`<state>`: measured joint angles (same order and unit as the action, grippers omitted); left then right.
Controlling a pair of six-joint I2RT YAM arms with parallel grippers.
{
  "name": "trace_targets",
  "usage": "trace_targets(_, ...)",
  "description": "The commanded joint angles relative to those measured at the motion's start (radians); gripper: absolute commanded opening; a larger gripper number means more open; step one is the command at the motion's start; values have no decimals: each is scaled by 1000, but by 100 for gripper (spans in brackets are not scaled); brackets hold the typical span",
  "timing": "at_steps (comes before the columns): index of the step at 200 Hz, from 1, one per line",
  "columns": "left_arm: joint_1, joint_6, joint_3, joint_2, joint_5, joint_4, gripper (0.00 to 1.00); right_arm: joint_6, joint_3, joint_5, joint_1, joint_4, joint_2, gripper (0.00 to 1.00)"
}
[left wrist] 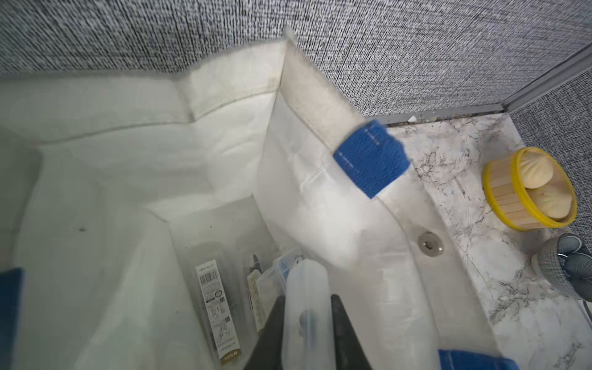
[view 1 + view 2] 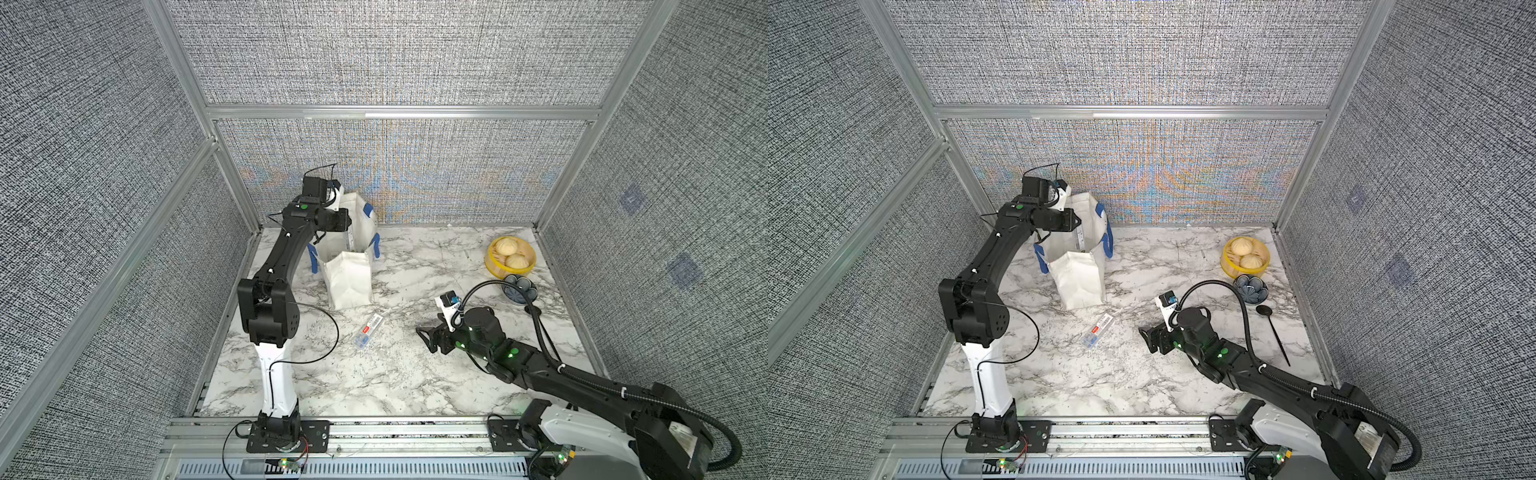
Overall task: Put the compass set into the canvas bag
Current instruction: Place the compass set in the canvas bag.
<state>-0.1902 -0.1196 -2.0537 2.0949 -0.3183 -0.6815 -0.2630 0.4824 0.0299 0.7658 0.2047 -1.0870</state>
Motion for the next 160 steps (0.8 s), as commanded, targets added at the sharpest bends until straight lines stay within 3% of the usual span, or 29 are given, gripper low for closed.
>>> trace_targets(1,1,-26,31,15,-27,53,14,14,2,-10,0,-8,-3,89)
trace_targets(70,-2,-41,116,50,-38,62,16,11,9,-10,0,-9,-24,89)
trace_targets(160,-3,-23,104,0,-19,34,40,8,13,-13,1,-14,-27,89)
